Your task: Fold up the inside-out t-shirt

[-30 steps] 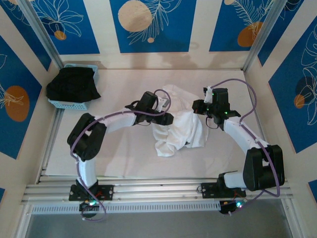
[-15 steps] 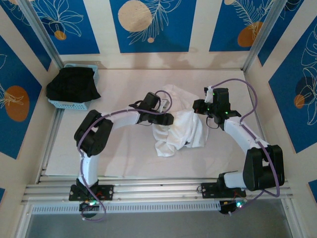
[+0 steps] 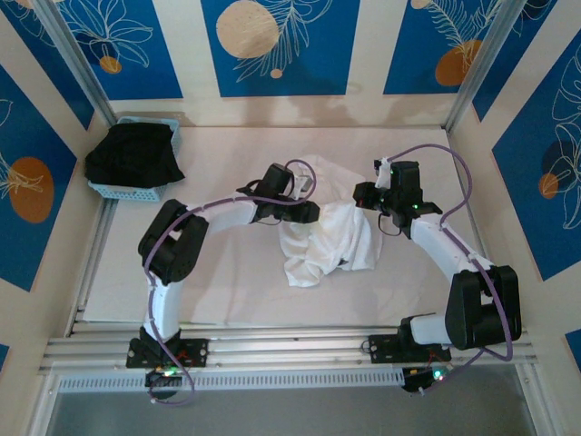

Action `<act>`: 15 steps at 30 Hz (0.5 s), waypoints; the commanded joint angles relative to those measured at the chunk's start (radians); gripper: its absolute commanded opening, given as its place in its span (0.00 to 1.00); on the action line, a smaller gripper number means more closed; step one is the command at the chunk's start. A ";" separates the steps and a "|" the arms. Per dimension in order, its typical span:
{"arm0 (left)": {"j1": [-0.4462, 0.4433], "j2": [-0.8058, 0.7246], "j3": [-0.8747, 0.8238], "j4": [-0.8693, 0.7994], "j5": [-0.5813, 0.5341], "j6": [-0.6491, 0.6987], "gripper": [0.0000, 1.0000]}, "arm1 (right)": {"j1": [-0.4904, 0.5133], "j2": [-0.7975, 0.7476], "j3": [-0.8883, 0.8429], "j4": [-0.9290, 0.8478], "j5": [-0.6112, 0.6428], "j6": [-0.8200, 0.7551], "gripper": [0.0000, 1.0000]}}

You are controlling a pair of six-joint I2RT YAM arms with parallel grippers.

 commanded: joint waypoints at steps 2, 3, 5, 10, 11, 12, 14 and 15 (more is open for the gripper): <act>0.009 0.041 0.037 0.011 0.026 0.003 0.39 | -0.007 -0.008 0.004 0.020 -0.022 -0.002 0.00; 0.008 0.049 0.042 -0.001 0.020 0.007 0.40 | -0.007 -0.008 0.005 0.019 -0.022 -0.002 0.00; 0.008 0.063 0.051 -0.023 0.007 0.014 0.44 | -0.008 -0.008 0.006 0.019 -0.023 -0.002 0.00; 0.007 0.066 0.045 -0.030 0.005 0.020 0.50 | -0.010 -0.007 0.005 0.017 -0.021 -0.002 0.00; 0.007 0.065 0.041 -0.017 0.019 0.015 0.50 | -0.010 -0.006 0.005 0.019 -0.022 -0.002 0.00; 0.007 0.066 0.040 -0.005 0.033 0.012 0.49 | -0.010 -0.005 0.005 0.020 -0.024 -0.002 0.00; 0.007 0.065 0.041 0.022 0.069 0.001 0.45 | -0.010 -0.002 0.005 0.022 -0.026 -0.001 0.00; 0.007 0.064 0.040 0.034 0.079 -0.003 0.42 | -0.010 -0.002 0.005 0.022 -0.027 -0.001 0.00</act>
